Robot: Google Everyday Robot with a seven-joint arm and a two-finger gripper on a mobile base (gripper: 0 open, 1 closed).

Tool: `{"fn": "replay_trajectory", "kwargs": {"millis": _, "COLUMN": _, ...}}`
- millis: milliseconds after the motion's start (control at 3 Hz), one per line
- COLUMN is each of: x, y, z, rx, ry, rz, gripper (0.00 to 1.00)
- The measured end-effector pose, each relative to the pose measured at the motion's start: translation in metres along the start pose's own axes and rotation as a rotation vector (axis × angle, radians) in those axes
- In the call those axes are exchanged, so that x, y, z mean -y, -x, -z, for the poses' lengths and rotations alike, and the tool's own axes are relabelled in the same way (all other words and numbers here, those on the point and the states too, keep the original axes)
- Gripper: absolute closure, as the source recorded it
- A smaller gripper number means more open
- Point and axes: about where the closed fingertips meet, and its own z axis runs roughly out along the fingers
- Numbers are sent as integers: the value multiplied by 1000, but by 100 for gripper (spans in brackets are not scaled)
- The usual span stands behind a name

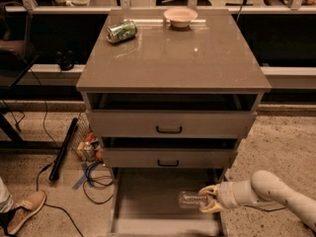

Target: Pick water bottle from bottom drawer and place on counter

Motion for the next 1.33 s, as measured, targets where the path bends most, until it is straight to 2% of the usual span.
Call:
{"fn": "replay_trajectory", "kwargs": {"millis": 333, "x": 6, "y": 39, "z": 64, "rx": 8, "ry": -58, "rz": 76, "gripper": 100}}
{"fn": "replay_trajectory", "kwargs": {"millis": 667, "x": 23, "y": 86, "z": 138, "rx": -20, "ry": -134, "rz": 165, "gripper": 100}}
{"fn": "replay_trajectory", "kwargs": {"millis": 1000, "x": 23, "y": 86, "z": 138, "rx": -20, "ry": -134, "rz": 165, "gripper": 100}}
{"fn": "replay_trajectory", "kwargs": {"millis": 1333, "x": 32, "y": 102, "z": 160, "rx": 1, "ry": -145, "rz": 188, "gripper": 100}}
